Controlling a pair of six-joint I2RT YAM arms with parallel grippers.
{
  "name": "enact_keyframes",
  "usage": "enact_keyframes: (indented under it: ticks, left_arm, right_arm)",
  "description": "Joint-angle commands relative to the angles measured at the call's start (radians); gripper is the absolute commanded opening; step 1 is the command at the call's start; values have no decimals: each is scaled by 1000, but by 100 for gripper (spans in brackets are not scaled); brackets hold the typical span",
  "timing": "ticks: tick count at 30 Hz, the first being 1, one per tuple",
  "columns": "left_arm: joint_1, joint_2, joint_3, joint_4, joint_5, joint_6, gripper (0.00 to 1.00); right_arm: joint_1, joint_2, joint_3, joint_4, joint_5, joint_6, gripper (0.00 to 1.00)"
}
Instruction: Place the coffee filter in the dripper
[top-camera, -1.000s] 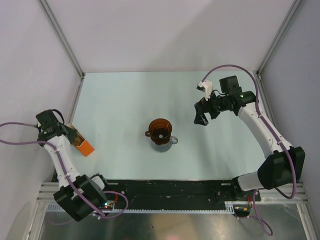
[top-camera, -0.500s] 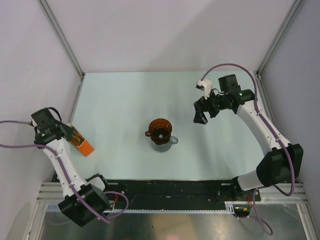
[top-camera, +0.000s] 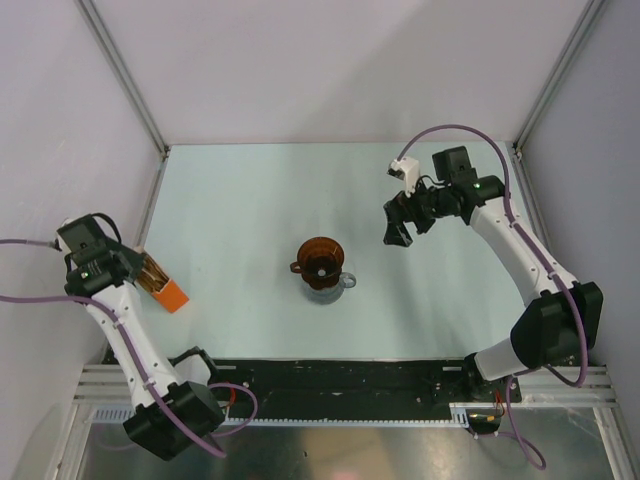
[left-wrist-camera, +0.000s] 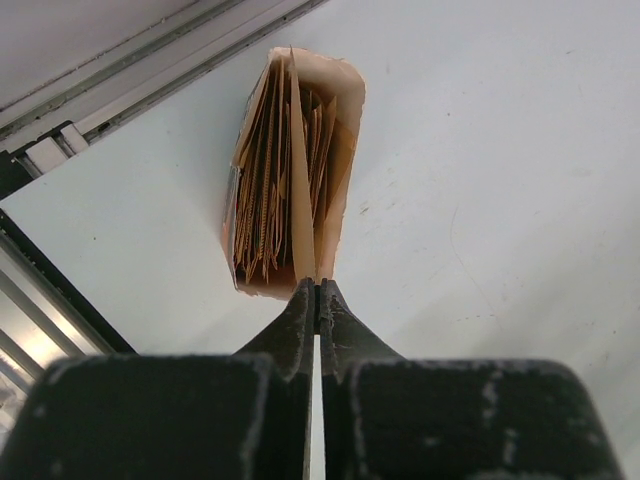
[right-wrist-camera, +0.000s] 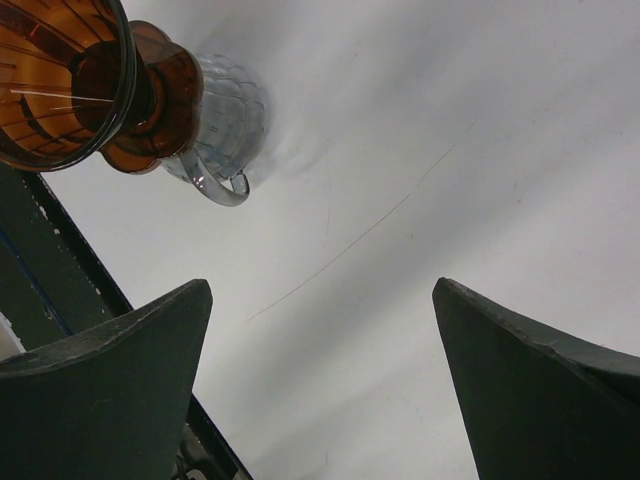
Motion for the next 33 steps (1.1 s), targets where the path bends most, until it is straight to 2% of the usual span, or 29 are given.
enact_keyframes:
  ticks: [1, 19, 29, 33]
  left_arm:
    - [-12, -20, 48, -6, -19, 24, 0]
    - [-15, 3, -11, -41, 2, 46, 0]
    - [-26, -15, 183, -43, 230, 169, 0]
    - [-67, -6, 280, -43, 314, 216, 0]
  right_arm:
    - [12, 9, 49, 11, -16, -8, 99]
    - [18, 23, 69, -3, -9, -15, 100]
    - [17, 53, 138, -6, -63, -2, 99]
    - [15, 70, 194, -1, -118, 12, 99]
